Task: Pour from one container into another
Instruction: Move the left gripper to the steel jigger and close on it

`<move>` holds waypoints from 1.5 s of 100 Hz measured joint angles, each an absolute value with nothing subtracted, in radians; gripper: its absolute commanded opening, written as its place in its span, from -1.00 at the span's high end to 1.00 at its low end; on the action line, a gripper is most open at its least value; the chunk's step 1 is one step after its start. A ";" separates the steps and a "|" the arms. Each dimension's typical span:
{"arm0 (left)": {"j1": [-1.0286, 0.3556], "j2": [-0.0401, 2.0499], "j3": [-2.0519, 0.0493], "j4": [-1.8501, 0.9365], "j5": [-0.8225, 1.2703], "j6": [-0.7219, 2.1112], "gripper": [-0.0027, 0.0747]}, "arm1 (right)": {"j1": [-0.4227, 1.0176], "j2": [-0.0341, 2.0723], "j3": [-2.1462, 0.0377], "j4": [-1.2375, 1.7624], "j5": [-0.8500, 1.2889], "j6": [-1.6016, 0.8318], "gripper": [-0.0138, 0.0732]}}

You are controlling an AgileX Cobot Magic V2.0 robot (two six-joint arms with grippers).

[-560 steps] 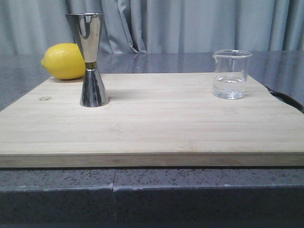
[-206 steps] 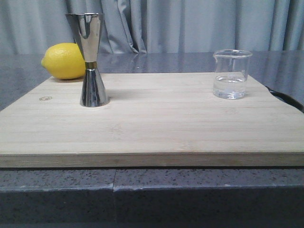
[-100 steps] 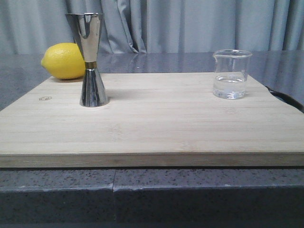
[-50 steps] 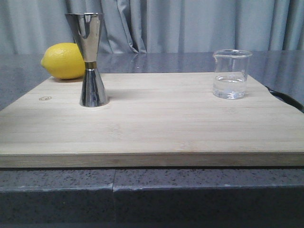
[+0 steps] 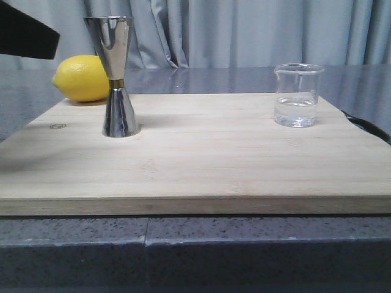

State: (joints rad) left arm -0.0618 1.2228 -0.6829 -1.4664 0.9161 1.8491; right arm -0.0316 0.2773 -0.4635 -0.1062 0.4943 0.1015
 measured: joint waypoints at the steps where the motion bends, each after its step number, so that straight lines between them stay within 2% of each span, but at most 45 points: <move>1: -0.062 1.228 -0.683 -1.471 0.922 1.856 -0.50 | -0.032 0.277 -0.464 -0.106 0.494 0.101 -0.71; 37: -0.062 1.472 -0.690 -1.624 1.146 2.128 -0.50 | -0.032 0.277 -0.464 -0.106 0.494 0.101 -0.71; 76: -0.097 1.618 -0.697 -1.740 1.153 2.289 -0.50 | -0.032 0.277 -0.464 -0.106 0.494 0.101 -0.71; 128: -0.164 1.666 -0.788 -1.775 1.155 2.327 -0.50 | -0.032 0.277 -0.464 -0.106 0.494 0.101 -0.71; 138: -0.168 1.666 -0.792 -1.775 1.155 2.327 -0.41 | -0.032 0.277 -0.464 -0.106 0.494 0.101 -0.71; 150: -0.177 1.666 -0.798 -1.775 1.155 2.327 -0.15 | -0.032 0.277 -0.464 -0.106 0.494 0.101 -0.71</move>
State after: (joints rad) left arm -0.1772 1.6665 -0.7980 -1.7746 1.1549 2.3271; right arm -0.0316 0.2773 -0.4635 -0.1059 0.4943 0.1015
